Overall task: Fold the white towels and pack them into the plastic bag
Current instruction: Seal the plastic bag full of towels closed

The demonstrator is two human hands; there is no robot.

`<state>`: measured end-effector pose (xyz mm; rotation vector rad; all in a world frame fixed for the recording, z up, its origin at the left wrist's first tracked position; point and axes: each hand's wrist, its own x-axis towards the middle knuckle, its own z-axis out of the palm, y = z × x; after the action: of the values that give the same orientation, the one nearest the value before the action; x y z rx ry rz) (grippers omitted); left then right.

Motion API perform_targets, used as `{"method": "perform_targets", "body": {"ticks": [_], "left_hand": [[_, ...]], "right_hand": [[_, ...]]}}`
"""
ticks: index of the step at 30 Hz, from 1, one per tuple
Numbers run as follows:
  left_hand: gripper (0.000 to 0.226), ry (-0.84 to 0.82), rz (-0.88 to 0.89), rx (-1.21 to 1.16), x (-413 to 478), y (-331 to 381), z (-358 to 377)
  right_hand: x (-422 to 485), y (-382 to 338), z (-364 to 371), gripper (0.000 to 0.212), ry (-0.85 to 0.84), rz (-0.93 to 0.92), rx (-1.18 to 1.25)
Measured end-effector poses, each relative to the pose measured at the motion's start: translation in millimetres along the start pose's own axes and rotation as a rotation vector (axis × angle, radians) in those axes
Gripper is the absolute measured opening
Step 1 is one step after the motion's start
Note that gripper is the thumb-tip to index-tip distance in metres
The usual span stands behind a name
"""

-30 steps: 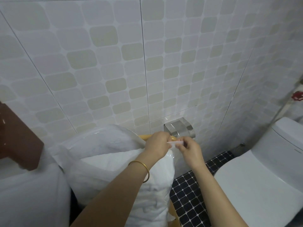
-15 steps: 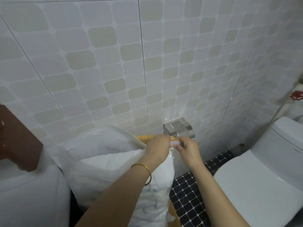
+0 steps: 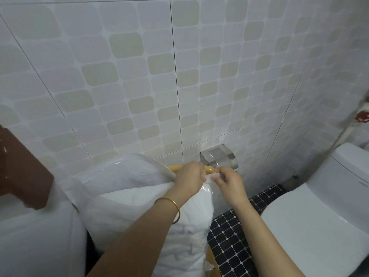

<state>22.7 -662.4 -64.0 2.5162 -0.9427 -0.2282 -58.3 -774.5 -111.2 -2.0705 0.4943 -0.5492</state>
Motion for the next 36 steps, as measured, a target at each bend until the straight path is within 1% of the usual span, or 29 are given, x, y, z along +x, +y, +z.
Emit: {"method": "perform_targets", "body": {"ticks": [5, 10, 16, 24, 28, 30, 31, 32, 33, 34, 36], "left_hand": [[0.002, -0.027, 0.013, -0.018, 1, -1, -1], [0.008, -0.043, 0.029, -0.080, 4, -3, -2], [0.001, -0.038, 0.029, -0.083, 4, -4, -1], [0.007, 0.051, 0.060, 0.009, 2, -3, 7], [0.010, -0.034, 0.031, -0.002, 5, -8, -1], [0.015, -0.067, 0.024, 0.066, 6, -16, -8], [0.013, -0.076, 0.013, 0.075, 6, -20, -10], [0.010, -0.080, 0.004, 0.073, 5, -23, -11], [0.008, -0.076, -0.002, 0.066, 4, -25, -11], [0.006, -0.067, -0.004, 0.059, 3, -25, -10], [0.005, -0.052, -0.007, 0.047, 2, -24, -9]], "right_hand": [[0, 0, 3, 0.008, 0.012, -0.005, -0.010], [0, 2, 1, 0.006, -0.013, 0.028, 0.015], [0, 1, 0, 0.008, -0.028, 0.049, 0.028], [0, 1, 1, 0.007, -0.032, 0.056, 0.010], [0, 4, -1, 0.004, -0.010, 0.072, 0.018], [1, 5, -3, 0.008, 0.019, 0.075, 0.022], [1, 3, -4, 0.011, 0.016, 0.066, 0.013], [2, 0, -4, 0.011, -0.005, 0.043, -0.021], [4, -3, -5, 0.007, -0.040, 0.009, -0.110], [7, -7, -5, 0.006, -0.072, -0.044, -0.259], [13, -15, -3, 0.010, -0.110, -0.167, -0.550]]}}
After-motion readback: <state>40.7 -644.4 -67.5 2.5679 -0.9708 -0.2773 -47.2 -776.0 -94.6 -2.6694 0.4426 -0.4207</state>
